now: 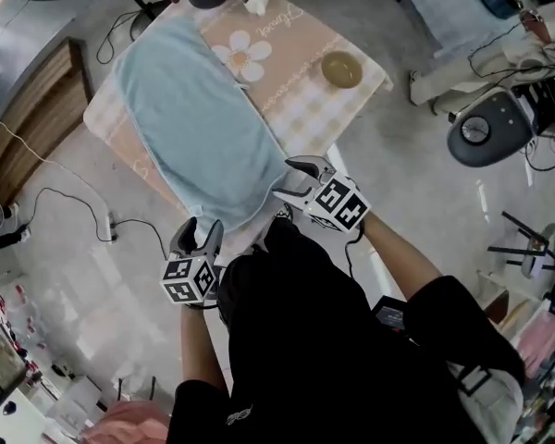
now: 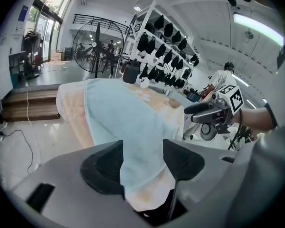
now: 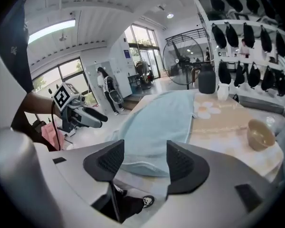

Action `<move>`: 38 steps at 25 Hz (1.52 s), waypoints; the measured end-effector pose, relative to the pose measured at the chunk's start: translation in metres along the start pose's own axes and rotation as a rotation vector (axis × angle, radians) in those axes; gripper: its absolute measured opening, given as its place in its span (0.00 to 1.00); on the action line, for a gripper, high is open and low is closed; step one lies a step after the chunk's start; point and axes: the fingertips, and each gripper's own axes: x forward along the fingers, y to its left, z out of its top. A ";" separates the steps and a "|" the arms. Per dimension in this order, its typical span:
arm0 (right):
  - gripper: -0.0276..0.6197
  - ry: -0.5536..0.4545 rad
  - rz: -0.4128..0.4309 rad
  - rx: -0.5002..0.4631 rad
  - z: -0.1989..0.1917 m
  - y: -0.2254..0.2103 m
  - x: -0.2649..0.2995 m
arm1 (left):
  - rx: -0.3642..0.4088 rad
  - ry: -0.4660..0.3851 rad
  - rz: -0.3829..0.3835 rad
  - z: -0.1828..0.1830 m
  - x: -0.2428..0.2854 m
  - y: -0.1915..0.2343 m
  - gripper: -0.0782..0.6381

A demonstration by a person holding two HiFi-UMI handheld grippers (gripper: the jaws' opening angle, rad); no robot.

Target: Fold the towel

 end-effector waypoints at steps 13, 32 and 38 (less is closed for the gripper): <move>0.44 0.247 0.147 -0.190 -0.067 0.001 0.037 | 0.673 0.435 -0.113 -0.099 0.028 0.014 0.46; 0.11 0.295 0.150 -0.363 -0.069 -0.002 0.056 | 0.824 0.512 -0.185 -0.119 0.038 0.018 0.41; 0.07 0.261 0.163 -0.289 -0.068 0.007 0.047 | 0.756 0.488 -0.158 -0.113 0.029 0.027 0.17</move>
